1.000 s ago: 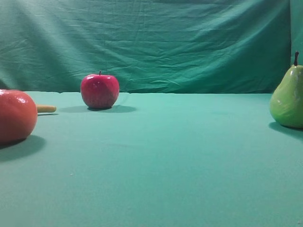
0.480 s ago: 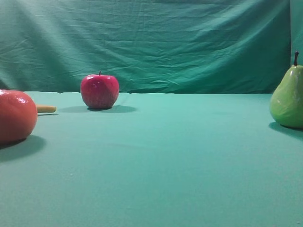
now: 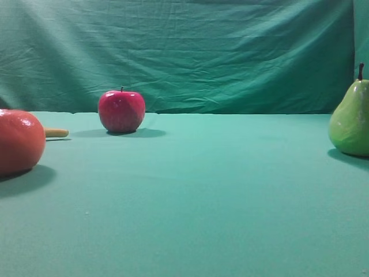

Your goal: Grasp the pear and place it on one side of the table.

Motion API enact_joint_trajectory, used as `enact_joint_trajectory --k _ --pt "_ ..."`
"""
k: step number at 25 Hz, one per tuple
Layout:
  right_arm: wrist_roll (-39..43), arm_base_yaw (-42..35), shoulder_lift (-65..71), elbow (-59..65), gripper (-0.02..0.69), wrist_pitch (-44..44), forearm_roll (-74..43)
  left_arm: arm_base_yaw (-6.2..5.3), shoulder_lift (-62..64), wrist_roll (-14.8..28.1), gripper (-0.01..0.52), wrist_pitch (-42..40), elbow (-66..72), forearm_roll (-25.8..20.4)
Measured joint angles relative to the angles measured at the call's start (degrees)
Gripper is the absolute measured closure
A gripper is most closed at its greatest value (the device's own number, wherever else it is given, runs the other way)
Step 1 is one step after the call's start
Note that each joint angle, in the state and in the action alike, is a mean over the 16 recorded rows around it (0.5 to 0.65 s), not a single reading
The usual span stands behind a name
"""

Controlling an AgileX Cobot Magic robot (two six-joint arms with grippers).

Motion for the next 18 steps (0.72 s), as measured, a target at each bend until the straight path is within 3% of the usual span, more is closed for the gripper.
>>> enact_joint_trajectory --k 18 --pt "-0.15 -2.86 -2.76 8.02 0.665 -6.28 -2.07 0.00 0.00 0.00 0.514 0.00 0.00 0.00"
